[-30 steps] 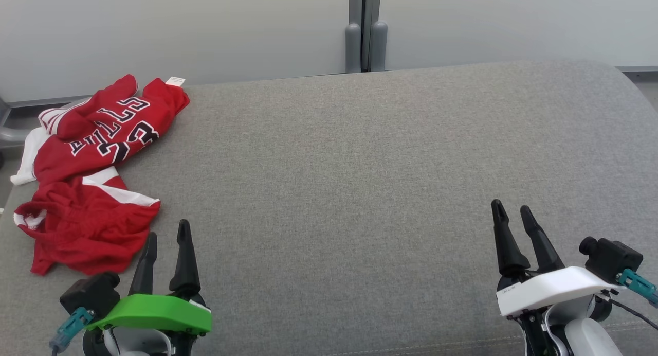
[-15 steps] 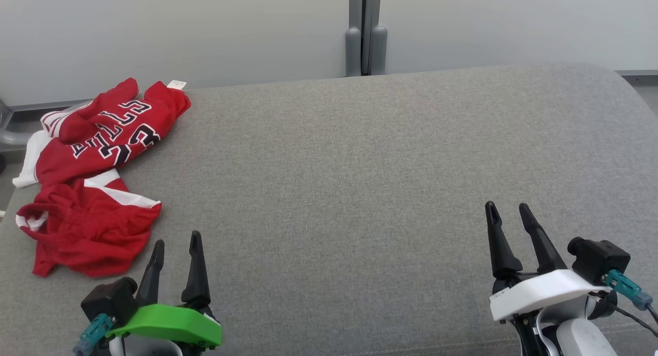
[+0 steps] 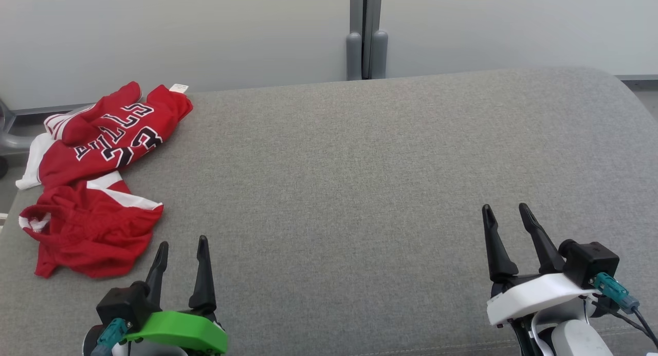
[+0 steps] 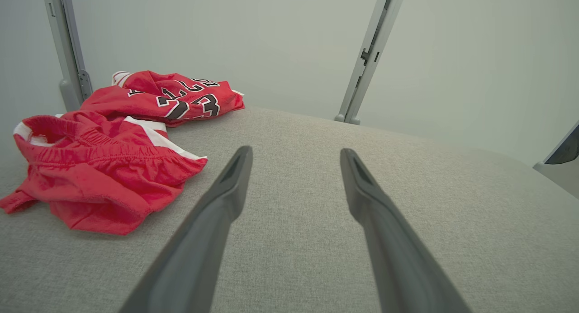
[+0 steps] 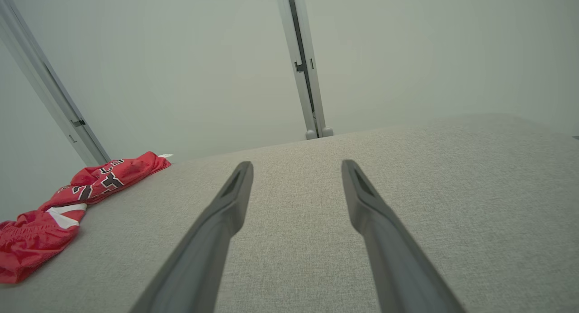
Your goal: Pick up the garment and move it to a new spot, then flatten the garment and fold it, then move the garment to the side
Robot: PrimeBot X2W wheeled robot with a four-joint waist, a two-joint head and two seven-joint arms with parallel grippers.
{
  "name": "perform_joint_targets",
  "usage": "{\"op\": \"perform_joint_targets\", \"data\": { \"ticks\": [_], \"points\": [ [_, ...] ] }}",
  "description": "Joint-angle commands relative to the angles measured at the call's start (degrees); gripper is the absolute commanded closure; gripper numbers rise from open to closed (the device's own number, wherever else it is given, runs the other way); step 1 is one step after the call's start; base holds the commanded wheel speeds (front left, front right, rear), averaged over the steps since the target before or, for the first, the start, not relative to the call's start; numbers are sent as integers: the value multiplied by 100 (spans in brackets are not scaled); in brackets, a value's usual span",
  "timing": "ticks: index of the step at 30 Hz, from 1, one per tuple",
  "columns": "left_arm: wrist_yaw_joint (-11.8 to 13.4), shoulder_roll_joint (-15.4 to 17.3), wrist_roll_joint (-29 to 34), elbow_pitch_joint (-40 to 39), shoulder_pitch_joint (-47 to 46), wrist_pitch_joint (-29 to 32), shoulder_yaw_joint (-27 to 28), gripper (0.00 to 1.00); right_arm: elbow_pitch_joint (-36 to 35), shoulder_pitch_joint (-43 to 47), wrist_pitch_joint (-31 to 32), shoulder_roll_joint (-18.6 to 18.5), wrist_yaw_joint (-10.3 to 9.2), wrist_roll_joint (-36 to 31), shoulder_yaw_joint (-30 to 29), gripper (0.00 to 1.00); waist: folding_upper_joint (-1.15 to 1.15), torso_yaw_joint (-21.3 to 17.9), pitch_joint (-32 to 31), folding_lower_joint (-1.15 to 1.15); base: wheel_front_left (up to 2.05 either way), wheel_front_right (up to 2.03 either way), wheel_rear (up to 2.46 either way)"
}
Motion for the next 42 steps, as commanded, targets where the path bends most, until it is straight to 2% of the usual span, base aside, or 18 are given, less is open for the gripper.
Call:
{"op": "perform_joint_targets", "data": {
  "ticks": [1,30,42],
  "points": [
    [19,50,124,-9,55,-44,-6,0,-12,-43,-50,9,3,-154,-22,0,0,5,-1,0,0,0,0],
    [220,-13,911,77,8,-354,-173,0,118,-107,-252,128,3,-1567,-78,0,0,-25,-34,0,0,0,0],
    [221,-19,752,244,-11,-376,-121,0,152,-83,-264,136,3,-1659,-121,0,0,-34,-41,0,0,0,0]
  ]
}}
